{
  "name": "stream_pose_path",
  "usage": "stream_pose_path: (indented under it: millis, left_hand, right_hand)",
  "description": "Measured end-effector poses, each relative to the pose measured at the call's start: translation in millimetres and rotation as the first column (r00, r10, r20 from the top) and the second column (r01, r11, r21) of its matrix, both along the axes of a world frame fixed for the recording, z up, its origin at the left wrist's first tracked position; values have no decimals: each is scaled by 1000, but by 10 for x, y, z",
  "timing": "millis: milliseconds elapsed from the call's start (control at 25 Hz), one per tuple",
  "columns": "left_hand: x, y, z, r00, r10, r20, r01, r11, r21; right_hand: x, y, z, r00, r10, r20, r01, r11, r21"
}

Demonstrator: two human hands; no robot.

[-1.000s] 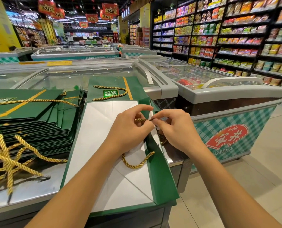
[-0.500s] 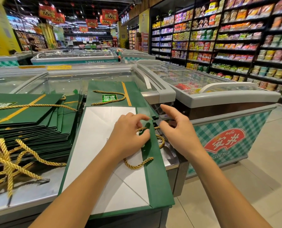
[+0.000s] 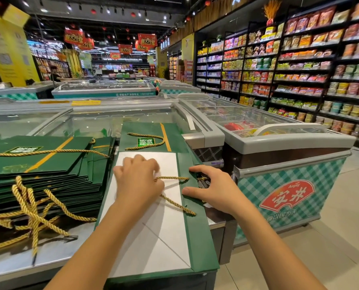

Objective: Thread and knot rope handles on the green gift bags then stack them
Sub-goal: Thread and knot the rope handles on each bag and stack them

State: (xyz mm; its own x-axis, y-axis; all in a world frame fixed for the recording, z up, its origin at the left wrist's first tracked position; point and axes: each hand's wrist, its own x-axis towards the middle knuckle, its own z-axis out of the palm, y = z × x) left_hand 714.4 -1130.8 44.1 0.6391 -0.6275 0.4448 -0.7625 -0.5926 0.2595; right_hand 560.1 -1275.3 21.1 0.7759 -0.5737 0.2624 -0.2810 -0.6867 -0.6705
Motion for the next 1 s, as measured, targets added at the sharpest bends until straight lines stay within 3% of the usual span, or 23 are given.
stream_pose_path:
  millis: [80,160,360,640,880,1000]
  left_hand:
    - [26,141,41,994,111,-9,-110,992,63]
    - [42,243,56,991,120,-56,-116,991,64]
    - [35,350,37,954,-60,-295,25,992,-120]
    - [127,478,2,873,-237,-427,136,958,-252]
    - [52,451,37,853,-231,-469,145,966,-213]
    - [185,528,25,771,-320,-550,213,944,-251]
  right_hand:
    - [0,7,5,1000,0,6,0,1000,2]
    - [1,8,5,1000,2,3,-2,1000,-1]
    - [5,2,-5,1000,16,11,-16,1000,-7]
    - [11,0,-15,1000,28,10,-28,1000,-7]
    - [-11,6,-18,1000,26,17,-26,1000,4]
    - [3,35,-24,999,-5,49,6,1000,-16]
